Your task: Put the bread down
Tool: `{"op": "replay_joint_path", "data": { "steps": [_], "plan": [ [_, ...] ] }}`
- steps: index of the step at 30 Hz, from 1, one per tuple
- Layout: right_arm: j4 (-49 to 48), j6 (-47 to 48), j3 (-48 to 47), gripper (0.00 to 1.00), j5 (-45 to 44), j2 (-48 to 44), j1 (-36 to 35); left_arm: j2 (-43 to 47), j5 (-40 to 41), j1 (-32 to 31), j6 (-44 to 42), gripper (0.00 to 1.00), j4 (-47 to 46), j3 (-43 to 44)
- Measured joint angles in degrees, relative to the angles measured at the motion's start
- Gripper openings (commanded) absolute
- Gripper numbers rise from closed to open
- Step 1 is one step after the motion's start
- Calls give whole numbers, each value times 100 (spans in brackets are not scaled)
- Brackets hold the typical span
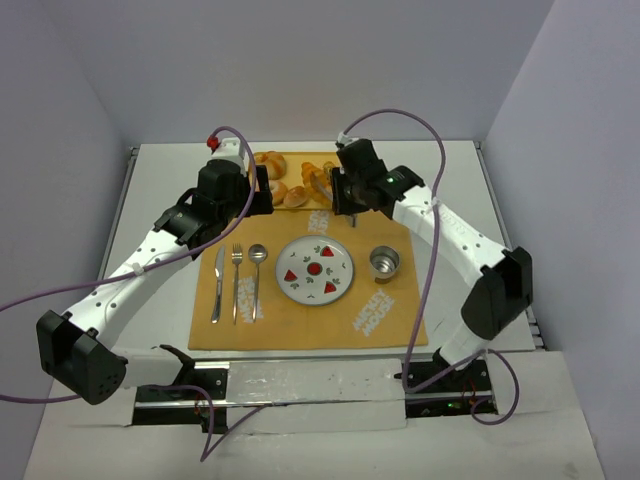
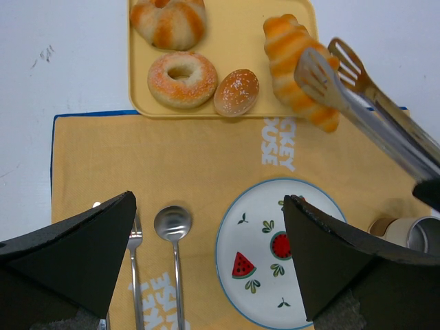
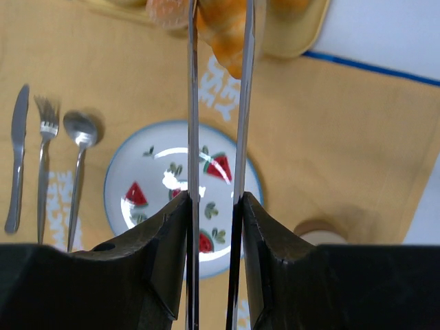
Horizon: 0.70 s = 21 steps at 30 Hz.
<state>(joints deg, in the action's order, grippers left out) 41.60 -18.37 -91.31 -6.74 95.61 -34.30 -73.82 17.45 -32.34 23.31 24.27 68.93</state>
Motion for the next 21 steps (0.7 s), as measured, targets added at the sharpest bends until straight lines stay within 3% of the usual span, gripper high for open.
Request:
{"op": "replay_joint_path", "data": {
  "steps": [10, 21],
  "plan": [
    [68, -136, 1652, 16, 942, -1902, -332, 0, 9, -22, 0, 99, 2, 0],
    [223, -282, 2905, 16, 1281, -2251, -885, 0, 11, -26, 0, 99, 2, 0]
  ]
}}
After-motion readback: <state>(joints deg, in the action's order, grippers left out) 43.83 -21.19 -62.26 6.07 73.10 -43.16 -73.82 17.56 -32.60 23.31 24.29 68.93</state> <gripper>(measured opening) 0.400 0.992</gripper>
